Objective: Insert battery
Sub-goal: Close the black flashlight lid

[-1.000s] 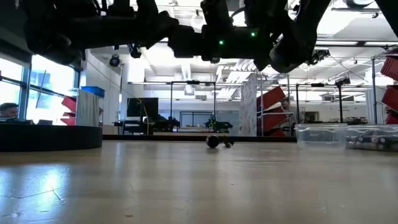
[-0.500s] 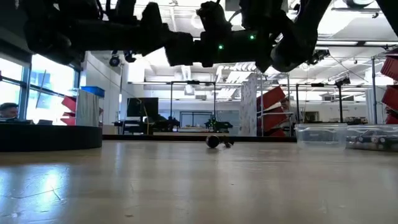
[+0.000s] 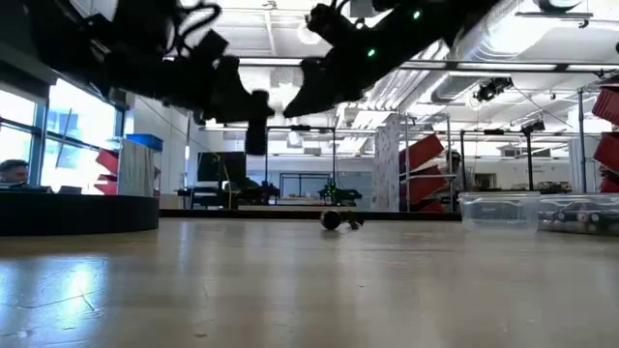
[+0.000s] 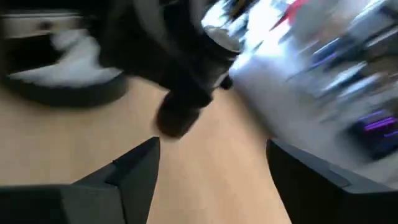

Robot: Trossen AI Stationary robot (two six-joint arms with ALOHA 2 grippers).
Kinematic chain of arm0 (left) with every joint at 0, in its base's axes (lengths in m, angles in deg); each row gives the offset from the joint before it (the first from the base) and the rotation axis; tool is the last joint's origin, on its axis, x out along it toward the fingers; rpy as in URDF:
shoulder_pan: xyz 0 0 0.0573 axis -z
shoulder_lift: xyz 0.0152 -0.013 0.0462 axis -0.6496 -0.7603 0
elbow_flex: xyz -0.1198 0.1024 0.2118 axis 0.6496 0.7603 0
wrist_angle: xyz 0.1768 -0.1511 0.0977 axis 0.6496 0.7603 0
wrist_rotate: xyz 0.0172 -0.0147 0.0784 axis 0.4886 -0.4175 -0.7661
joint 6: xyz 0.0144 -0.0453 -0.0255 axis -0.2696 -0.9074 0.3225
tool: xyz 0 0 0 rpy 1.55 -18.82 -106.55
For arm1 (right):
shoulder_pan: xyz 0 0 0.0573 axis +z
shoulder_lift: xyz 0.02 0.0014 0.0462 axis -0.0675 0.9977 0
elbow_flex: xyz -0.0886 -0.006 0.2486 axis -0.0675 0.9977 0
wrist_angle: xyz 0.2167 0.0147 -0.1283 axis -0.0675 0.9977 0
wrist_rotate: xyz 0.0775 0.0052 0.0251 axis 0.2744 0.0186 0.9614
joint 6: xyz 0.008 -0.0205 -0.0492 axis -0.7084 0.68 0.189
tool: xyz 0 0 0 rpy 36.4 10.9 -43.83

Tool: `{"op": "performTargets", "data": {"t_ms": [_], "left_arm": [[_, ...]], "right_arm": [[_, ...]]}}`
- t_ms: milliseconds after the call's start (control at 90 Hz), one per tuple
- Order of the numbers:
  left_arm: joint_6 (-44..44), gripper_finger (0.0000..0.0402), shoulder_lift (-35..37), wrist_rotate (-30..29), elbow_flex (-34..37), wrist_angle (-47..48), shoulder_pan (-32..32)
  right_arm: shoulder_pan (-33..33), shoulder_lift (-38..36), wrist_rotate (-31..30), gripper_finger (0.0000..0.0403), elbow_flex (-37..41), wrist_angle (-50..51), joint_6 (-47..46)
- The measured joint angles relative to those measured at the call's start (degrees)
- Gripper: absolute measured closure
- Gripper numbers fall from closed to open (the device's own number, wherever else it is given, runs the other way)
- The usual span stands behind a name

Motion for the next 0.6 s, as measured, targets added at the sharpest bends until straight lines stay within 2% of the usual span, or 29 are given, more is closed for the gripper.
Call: {"op": "performTargets", "data": {"t_ms": [67, 222, 356, 522, 600], "left_arm": [[1.2, 0.0306, -1.7, 0.9, 0.0, 0.2, -0.6], [3.1, 0.0306, -4.0, 1.5, 0.0, 0.8, -1.9], [4.8, 0.0306, -4.2, 1.5, 0.0, 2.9, -2.7], [5.2, 0.0306, -4.2, 1.5, 0.0, 4.1, -3.9], [5.8, 0.0306, -4.2, 1.7, 0.0, 4.4, -3.9]], "right_arm": [[-1.7, -1.1, 6.3, 0.0162, -0.6, 7.9, -5.9], [-2.6, 0.7, 6.5, 0.0186, -0.5, 12.3, -20.7], [0.6, 5.4, 3.2, 0.0203, -0.5, 11.1, -27.7], [3.0, 10.8, -7.2, 0.0208, -0.6, 11.4, -36.9], [2.8, 12.2, -8.3, 0.0208, -0.6, 10.6, -41.6]]}}
